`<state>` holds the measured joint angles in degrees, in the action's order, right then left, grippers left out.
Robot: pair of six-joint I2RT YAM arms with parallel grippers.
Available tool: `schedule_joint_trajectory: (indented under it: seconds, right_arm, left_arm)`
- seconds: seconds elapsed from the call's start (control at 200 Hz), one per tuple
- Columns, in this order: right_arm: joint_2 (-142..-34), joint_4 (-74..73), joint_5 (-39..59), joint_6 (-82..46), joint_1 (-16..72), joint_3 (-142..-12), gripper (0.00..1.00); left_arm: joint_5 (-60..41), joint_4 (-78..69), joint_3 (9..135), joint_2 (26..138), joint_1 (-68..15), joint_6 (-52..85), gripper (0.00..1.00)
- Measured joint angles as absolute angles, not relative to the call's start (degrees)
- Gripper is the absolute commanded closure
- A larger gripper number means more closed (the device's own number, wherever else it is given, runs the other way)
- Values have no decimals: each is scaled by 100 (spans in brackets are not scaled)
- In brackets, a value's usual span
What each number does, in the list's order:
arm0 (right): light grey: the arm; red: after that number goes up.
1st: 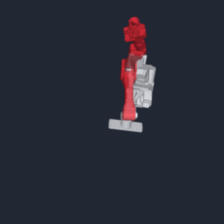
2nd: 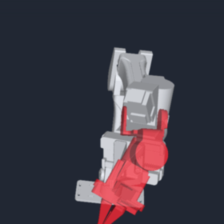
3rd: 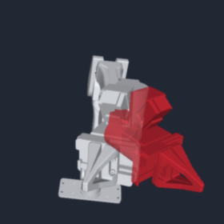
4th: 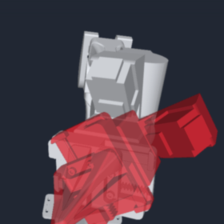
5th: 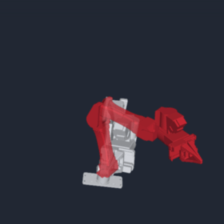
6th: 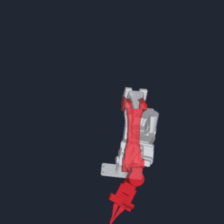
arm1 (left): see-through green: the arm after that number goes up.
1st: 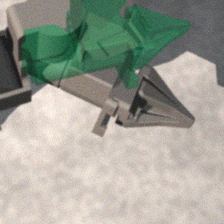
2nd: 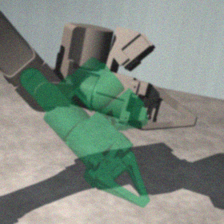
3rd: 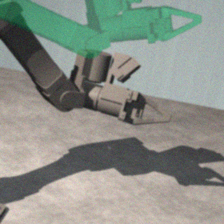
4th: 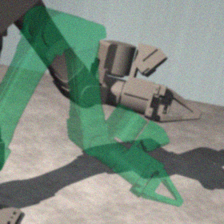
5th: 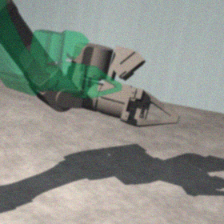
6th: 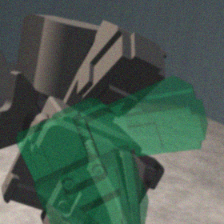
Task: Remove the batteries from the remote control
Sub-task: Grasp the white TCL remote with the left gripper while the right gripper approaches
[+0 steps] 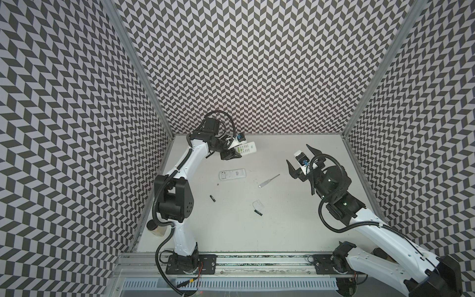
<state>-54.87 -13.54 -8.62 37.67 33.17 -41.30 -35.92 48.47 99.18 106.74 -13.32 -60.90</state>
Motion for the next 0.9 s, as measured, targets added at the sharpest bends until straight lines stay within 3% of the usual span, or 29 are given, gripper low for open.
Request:
schedule_joint_trajectory:
  seconds: [0.471,0.901]
  right_arm:
    - [-5352,-1313,-1120,6805,4309,-3470,1]
    - [-5548,-1605,-438,7653,4499,-3153,1]
  left_arm:
    - [-3839,5256,8501,9553,-1992,-5922,69]
    - [-4040,5374,8315,9432,-2145,-5817,69]
